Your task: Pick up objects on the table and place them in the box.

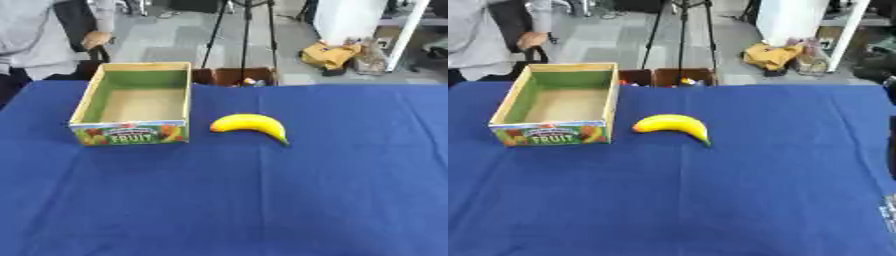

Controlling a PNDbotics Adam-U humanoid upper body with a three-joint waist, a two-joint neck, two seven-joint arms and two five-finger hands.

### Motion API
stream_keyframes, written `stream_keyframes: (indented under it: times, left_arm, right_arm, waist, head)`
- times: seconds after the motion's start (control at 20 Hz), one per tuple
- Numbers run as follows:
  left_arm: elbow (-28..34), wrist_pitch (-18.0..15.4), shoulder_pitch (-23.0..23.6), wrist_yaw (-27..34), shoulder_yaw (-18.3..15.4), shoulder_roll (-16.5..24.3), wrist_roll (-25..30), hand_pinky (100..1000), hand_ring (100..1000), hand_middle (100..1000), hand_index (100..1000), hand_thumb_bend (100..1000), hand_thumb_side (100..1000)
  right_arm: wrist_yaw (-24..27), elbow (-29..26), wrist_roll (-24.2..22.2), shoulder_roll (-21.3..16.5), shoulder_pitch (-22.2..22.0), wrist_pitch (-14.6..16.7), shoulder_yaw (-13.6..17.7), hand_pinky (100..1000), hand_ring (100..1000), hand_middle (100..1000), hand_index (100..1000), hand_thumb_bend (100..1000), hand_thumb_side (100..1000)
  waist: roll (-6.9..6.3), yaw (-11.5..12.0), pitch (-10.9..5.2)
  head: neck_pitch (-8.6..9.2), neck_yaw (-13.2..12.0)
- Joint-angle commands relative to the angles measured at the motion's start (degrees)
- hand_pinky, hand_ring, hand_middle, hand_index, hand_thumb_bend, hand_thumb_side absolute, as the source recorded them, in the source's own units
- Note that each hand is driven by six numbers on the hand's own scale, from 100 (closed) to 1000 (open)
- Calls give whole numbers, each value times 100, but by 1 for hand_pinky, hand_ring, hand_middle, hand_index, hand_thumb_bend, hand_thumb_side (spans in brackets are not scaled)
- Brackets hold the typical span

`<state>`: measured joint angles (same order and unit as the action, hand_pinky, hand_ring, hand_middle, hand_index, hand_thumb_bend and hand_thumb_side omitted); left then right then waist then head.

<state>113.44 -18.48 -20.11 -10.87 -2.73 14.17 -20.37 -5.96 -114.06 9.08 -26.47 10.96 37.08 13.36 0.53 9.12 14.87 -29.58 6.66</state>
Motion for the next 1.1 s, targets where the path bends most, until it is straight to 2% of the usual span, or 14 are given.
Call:
stream_keyframes:
  times: [0.05, 0.15, 0.3, 0.45, 0.6, 0.8, 1.1]
  left_arm:
    - [115, -9, -50, 20, -47, 74, 6, 569, 679, 737, 878, 100, 990]
    - [115, -5, -44, 21, -44, 77, 8, 569, 679, 736, 877, 100, 989]
    - [115, 2, -34, 27, -32, 75, 18, 562, 675, 736, 877, 100, 989]
    - [115, 5, -37, 36, -19, 80, 33, 561, 674, 736, 877, 100, 989]
    - [115, 12, -32, 47, -12, 84, 40, 561, 673, 735, 877, 100, 990]
    - [115, 23, -30, 67, 5, 89, 55, 561, 672, 735, 877, 100, 990]
    - [115, 46, -16, 101, 41, 95, 92, 559, 668, 733, 875, 100, 990]
  right_arm:
    - [-131, -53, 114, -521, 8, -22, 15, 745, 839, 731, 854, 100, 1000]
    - [-225, -53, 251, -876, 47, -141, -21, 737, 827, 730, 851, 100, 1000]
    - [-419, -53, 380, -1374, 194, -579, -147, 726, 806, 728, 847, 100, 996]
    - [-580, -53, 338, -1782, 400, -1021, -321, 723, 817, 732, 841, 100, 980]
    - [-665, -53, 269, -2120, 578, -1281, -450, 720, 823, 740, 838, 100, 981]
    - [-722, -53, 52, -2581, 797, -1528, -675, 725, 832, 747, 841, 133, 996]
    - [-516, -53, -560, -2927, 1231, -1973, -972, 736, 845, 757, 849, 184, 1000]
  waist:
    - [13, 11, -79]
    - [21, 21, -89]
    - [24, 33, -100]
    - [20, 59, -106]
    - [20, 87, -106]
    - [21, 133, -105]
    - [21, 192, -129]
  head:
    - [66, 15]
    - [51, 24]
    - [4, 53]
    - [-30, 110]
    - [-24, 142]
    - [-27, 193]
    - [9, 281]
